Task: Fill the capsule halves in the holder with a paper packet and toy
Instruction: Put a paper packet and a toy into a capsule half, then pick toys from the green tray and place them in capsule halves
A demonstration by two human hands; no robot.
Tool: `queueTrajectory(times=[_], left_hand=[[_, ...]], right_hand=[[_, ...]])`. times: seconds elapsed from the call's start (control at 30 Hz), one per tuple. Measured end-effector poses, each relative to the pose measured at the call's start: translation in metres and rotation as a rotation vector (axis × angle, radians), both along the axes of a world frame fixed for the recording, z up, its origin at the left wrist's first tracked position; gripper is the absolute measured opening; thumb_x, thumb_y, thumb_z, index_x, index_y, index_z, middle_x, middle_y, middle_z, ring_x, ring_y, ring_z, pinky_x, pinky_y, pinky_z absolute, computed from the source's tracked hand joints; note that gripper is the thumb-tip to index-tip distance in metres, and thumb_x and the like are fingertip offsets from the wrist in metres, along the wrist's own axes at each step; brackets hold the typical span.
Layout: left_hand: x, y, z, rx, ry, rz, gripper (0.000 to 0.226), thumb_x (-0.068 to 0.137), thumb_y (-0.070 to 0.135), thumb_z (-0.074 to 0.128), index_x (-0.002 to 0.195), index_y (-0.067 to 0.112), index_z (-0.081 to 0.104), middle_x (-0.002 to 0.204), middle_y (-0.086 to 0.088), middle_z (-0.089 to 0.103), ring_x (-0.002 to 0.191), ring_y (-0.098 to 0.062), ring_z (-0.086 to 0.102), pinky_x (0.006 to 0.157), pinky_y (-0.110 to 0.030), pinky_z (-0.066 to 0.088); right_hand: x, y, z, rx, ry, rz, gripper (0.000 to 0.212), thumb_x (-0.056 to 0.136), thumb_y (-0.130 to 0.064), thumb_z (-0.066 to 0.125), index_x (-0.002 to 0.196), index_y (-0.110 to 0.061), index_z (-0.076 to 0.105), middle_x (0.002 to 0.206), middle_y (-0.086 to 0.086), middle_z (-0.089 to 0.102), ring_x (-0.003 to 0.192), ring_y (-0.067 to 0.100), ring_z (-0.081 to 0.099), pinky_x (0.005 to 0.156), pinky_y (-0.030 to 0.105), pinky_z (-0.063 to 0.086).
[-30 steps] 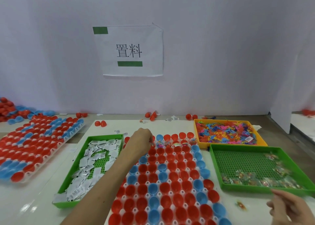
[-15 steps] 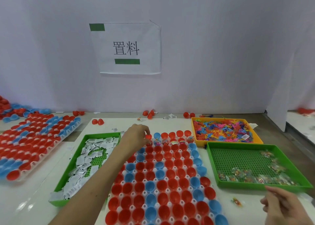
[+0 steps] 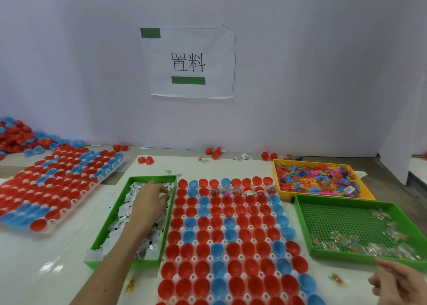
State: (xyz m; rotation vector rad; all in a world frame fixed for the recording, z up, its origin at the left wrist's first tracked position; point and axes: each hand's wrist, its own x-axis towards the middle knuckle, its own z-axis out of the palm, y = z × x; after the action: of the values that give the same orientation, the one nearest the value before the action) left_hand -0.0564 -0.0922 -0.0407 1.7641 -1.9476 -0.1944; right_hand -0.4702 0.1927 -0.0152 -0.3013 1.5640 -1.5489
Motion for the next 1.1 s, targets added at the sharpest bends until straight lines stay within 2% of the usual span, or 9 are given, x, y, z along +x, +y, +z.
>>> queueTrajectory(times=[0.1, 0.2, 0.3, 0.4, 0.5, 0.67, 0.83, 0.97, 1.1], left_hand=[[0.004, 0.002, -0.002, -0.047, 0.023, 0.016, 0.002, 0.089, 0.019, 0.073, 0.087, 0.019, 0.074, 0.093, 0.003, 0.065, 0.083, -0.012, 0.056, 0.074, -0.029, 0.046], [0.006, 0.005, -0.006, -0.111, 0.026, 0.011, 0.008, 0.089, 0.019, 0.072, 0.081, 0.020, 0.070, 0.083, 0.007, 0.062, 0.075, -0.012, 0.057, 0.068, -0.030, 0.048], [0.003, 0.006, -0.005, -0.156, 0.013, 0.013, 0.008, 0.091, 0.019, 0.068, 0.083, 0.020, 0.068, 0.079, 0.008, 0.064, 0.070, -0.011, 0.058, 0.065, -0.032, 0.052], [-0.002, 0.006, -0.003, -0.145, -0.006, 0.045, 0.012, 0.095, 0.019, 0.063, 0.083, 0.019, 0.061, 0.070, 0.008, 0.062, 0.062, -0.008, 0.056, 0.059, -0.029, 0.050], [-0.004, 0.009, 0.000, -0.130, -0.043, 0.056, 0.016, 0.098, 0.019, 0.057, 0.083, 0.017, 0.052, 0.059, 0.007, 0.055, 0.053, -0.010, 0.051, 0.050, -0.028, 0.043], [-0.002, 0.014, 0.001, -0.147, -0.014, 0.068, 0.019, 0.097, 0.011, 0.053, 0.090, 0.020, 0.038, 0.051, 0.007, 0.048, 0.041, -0.010, 0.046, 0.039, -0.023, 0.029], [0.002, 0.009, -0.001, -0.071, -0.040, 0.088, 0.022, 0.098, 0.011, 0.054, 0.093, 0.022, 0.036, 0.054, 0.005, 0.052, 0.044, -0.009, 0.049, 0.039, -0.020, 0.030], [0.002, -0.002, 0.021, -0.005, 0.056, 0.031, 0.010, 0.101, 0.016, 0.053, 0.092, 0.020, 0.048, 0.087, 0.001, 0.063, 0.067, -0.011, 0.057, 0.062, -0.030, 0.052], [0.010, 0.007, 0.035, -0.186, -0.018, 0.043, 0.004, 0.094, 0.017, 0.064, 0.091, 0.016, 0.063, 0.122, -0.005, 0.061, 0.104, -0.023, 0.056, 0.090, -0.043, 0.045]], right_hand=[[0.010, 0.006, 0.001, 0.015, -0.013, -0.001, 0.012, 0.024, -0.010, 0.067, 0.036, -0.012, 0.067, 0.036, 0.020, 0.052, 0.025, 0.028, 0.053, 0.025, 0.023, 0.040], [0.030, -0.005, -0.011, -0.060, 0.503, -0.177, 0.036, 0.082, 0.017, 0.062, 0.073, -0.014, 0.077, 0.054, -0.009, 0.067, 0.046, 0.004, 0.062, 0.044, 0.007, 0.045], [0.036, -0.036, -0.011, -0.182, 0.900, -0.374, 0.019, 0.088, 0.003, 0.064, 0.091, -0.014, 0.072, 0.075, -0.018, 0.069, 0.065, -0.003, 0.062, 0.062, 0.003, 0.046], [0.013, -0.081, 0.007, -0.125, 1.046, -0.202, 0.021, 0.088, -0.006, 0.067, 0.089, -0.027, 0.070, 0.080, -0.015, 0.068, 0.071, -0.003, 0.061, 0.061, 0.001, 0.042], [-0.002, -0.131, 0.012, 0.024, 1.154, 0.055, 0.009, 0.093, -0.016, 0.068, 0.098, -0.023, 0.070, 0.092, -0.004, 0.070, 0.078, 0.004, 0.060, 0.060, 0.017, 0.047], [-0.013, -0.195, 0.000, 0.338, 1.301, 0.307, 0.032, 0.092, -0.038, 0.069, 0.115, -0.017, 0.067, 0.108, 0.002, 0.069, 0.096, 0.017, 0.064, 0.086, 0.040, 0.056], [-0.011, -0.214, -0.008, 0.387, 1.325, 0.293, 0.012, 0.088, -0.027, 0.076, 0.093, -0.016, 0.076, 0.097, 0.003, 0.075, 0.082, 0.012, 0.061, 0.083, 0.034, 0.055], [-0.012, -0.212, 0.004, 0.280, 1.283, 0.181, 0.014, 0.088, -0.017, 0.074, 0.076, -0.024, 0.070, 0.087, -0.002, 0.073, 0.075, 0.009, 0.060, 0.078, 0.034, 0.054], [0.003, -0.196, 0.028, 0.046, 1.218, 0.071, 0.007, 0.087, -0.011, 0.074, 0.084, -0.017, 0.072, 0.085, 0.000, 0.072, 0.077, 0.011, 0.062, 0.063, 0.020, 0.043]])
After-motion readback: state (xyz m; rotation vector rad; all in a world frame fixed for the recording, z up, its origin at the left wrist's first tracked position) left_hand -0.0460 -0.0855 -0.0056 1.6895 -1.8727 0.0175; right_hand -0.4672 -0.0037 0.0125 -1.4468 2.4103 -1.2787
